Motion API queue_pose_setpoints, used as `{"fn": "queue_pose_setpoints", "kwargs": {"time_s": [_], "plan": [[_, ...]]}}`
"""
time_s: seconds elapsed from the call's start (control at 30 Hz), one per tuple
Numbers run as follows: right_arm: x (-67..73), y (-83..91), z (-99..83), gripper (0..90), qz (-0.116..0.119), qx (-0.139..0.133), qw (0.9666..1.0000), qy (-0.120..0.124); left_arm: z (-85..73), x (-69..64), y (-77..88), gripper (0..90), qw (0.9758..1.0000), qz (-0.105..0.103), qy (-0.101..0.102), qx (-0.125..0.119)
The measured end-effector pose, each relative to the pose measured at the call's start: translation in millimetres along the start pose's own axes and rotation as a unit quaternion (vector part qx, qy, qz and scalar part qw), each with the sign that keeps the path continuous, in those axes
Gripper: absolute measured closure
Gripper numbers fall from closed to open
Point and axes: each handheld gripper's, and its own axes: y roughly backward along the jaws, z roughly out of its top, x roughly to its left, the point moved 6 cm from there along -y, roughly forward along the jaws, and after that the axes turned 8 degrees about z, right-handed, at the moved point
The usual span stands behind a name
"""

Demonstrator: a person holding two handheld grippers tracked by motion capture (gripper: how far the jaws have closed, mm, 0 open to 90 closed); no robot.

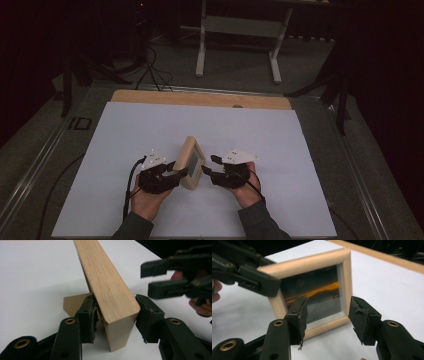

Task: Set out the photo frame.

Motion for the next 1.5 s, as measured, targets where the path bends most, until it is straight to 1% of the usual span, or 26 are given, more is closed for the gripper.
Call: {"fn": "queue_pose_setpoints", "kwargs": {"time_s": [0.03, 0.17, 0.23, 0.33, 0.53, 0.6, 0.7, 0.8, 0.87, 1.0, 1.1, 1.2, 1.27, 1.37, 1.47, 1.5], "plan": [[-2.1, 2.8, 1.7, 48.2, -0.004, -0.005, 1.0, 0.002, 0.0, -0.2, 0.0, 55.2, 1.0, -0.001, -0.001, 0.0], [-9.2, 11.0, 4.8, 48.2, -0.015, -0.015, 0.9998, -0.006, 0.1, -2.9, -0.2, 57.5, 1.0, -0.008, -0.005, 0.0], [-12.8, 14.8, 6.0, 48.2, -0.02, -0.02, 0.9996, -0.008, 0.0, -5.1, -0.3, 58.9, 0.9999, -0.013, -0.011, 0.001], [-16.2, 19.6, 8.2, 48.2, -0.025, -0.027, 0.9993, -0.01, -0.2, -9.0, -0.7, 60.0, 0.9996, -0.015, -0.023, 0.001], [-19.4, 23.7, 10.3, 49.4, -0.034, -0.034, 0.9988, -0.013, -0.8, -12.3, -0.8, 60.4, 0.9993, -0.019, -0.033, 0.001], [-19.9, 23.9, 10.5, 50.4, -0.037, -0.035, 0.9986, -0.014, -1.2, -13.8, -0.7, 60.5, 0.999, -0.019, -0.04, -0.001], [-20.9, 25.0, 11.1, 52.8, -0.04, -0.037, 0.9984, -0.013, -2.1, -18.3, -0.9, 60.5, 0.9983, -0.018, -0.055, -0.007], [-21.7, 27.3, 12.5, 58.6, -0.046, -0.041, 0.998, -0.012, -3.1, -22.1, -0.6, 60.5, 0.9972, -0.022, -0.072, -0.007], [-22.4, 29.4, 13.7, 62.7, -0.052, -0.046, 0.9975, -0.012, -3.7, -24.8, -0.5, 60.5, 0.9968, -0.026, -0.075, -0.009], [-23.3, 31.8, 14.9, 70.6, -0.053, -0.056, 0.9968, -0.02, -5.3, -31.4, -1.1, 60.5, 0.9952, -0.036, -0.09, -0.011], [-23.5, 33.1, 15.3, 78.9, -0.06, -0.058, 0.9964, -0.015, -6.0, -35.4, -1.6, 60.5, 0.9941, -0.038, -0.101, -0.012], [-23.3, 35.2, 16.6, 88.0, -0.072, -0.065, 0.9953, -0.004, -6.7, -38.9, -1.7, 60.4, 0.9931, -0.041, -0.109, -0.012], [-23.2, 36.6, 17.5, 89.5, -0.077, -0.069, 0.9946, 0.0, -7.5, -41.3, -1.8, 60.4, 0.9921, -0.046, -0.116, -0.012], [-22.6, 36.1, 17.9, 89.6, -0.078, -0.07, 0.9945, 0.002, -8.7, -47.2, -2.3, 60.4, 0.9894, -0.053, -0.134, -0.013], [-21.1, 32.5, 17.4, 89.6, -0.076, -0.065, 0.995, 0.008, -9.8, -53.0, -3.0, 60.4, 0.9874, -0.065, -0.144, -0.013], [-20.6, 30.9, 17.2, 89.6, -0.076, -0.062, 0.9951, 0.01, -9.9, -54.2, -3.0, 60.4, 0.987, -0.067, -0.146, -0.013]]}}
